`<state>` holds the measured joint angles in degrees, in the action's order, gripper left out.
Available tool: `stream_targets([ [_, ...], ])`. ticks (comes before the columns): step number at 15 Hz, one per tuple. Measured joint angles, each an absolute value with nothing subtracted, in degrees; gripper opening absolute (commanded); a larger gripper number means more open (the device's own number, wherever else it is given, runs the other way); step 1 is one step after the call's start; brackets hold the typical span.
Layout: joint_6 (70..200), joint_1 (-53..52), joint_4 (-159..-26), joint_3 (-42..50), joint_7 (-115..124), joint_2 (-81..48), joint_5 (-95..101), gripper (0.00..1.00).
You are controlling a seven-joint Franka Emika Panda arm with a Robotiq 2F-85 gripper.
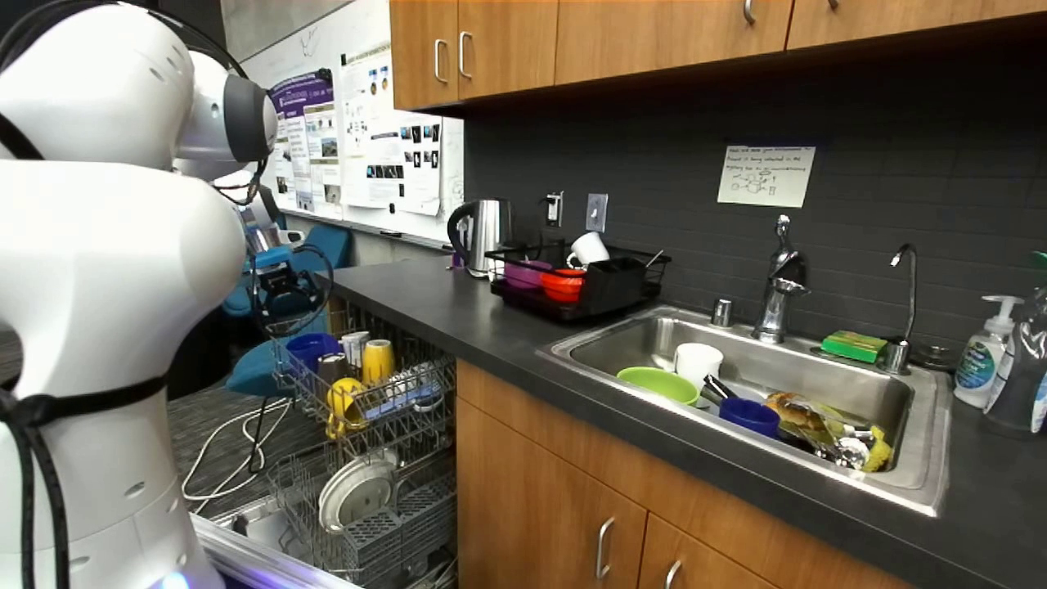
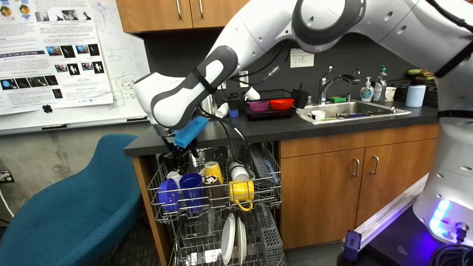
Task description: Remove the blue cup from the dishwasher
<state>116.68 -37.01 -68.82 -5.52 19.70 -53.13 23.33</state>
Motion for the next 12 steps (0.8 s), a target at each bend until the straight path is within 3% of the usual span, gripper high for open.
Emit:
stream_targets([
  [12, 117.72, -36.38, -65.17, -4.13, 17.04, -58.62, 24.73, 1.00],
])
